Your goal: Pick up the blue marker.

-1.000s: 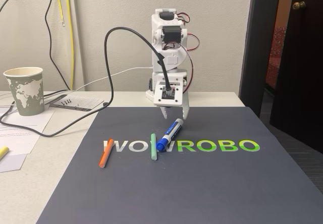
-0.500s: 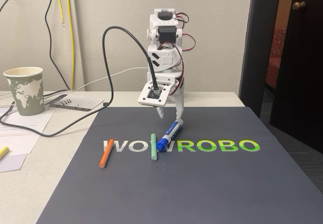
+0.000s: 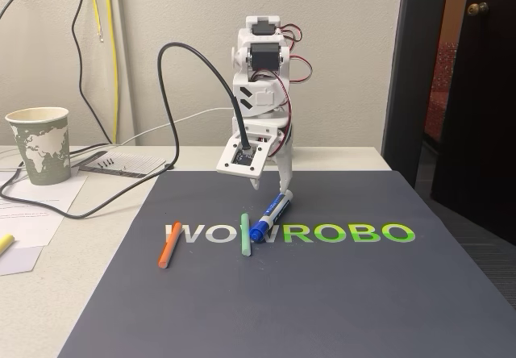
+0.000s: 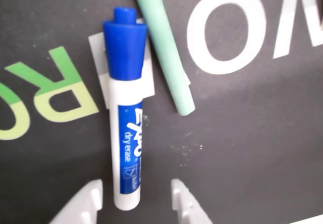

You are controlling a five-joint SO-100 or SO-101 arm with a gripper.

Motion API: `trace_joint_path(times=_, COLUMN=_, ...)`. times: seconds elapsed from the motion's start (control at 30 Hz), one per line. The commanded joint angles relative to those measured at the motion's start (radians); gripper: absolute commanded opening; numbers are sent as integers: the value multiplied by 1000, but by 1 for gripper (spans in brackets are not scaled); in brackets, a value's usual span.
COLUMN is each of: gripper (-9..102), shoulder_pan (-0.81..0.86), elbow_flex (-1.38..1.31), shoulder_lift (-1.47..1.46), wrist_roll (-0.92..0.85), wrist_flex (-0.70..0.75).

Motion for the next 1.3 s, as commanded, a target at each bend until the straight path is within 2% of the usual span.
trace_joint_path(times=0.0, gripper=18, shoulder_pan=-15, elbow_flex=-41, shoulder_lift=-3, wrist_roll=-2, wrist_flex=0)
trace_joint_path(times=0.23, gripper=18, shoulder_pan=-38, elbow_flex=-54, shoulder_lift=-31, wrist_roll=8, wrist_flex=0)
trace_joint_path(times=0.5, gripper=18, shoulder_pan=-46, elbow_flex=-192, shoulder_lift=-114, wrist_roll=2, wrist_flex=115)
trace_joint_path(times=1.27, gripper=18, shoulder_pan=-67, elbow_flex=-276, shoulder_lift=-176, wrist_roll=26, wrist_flex=173)
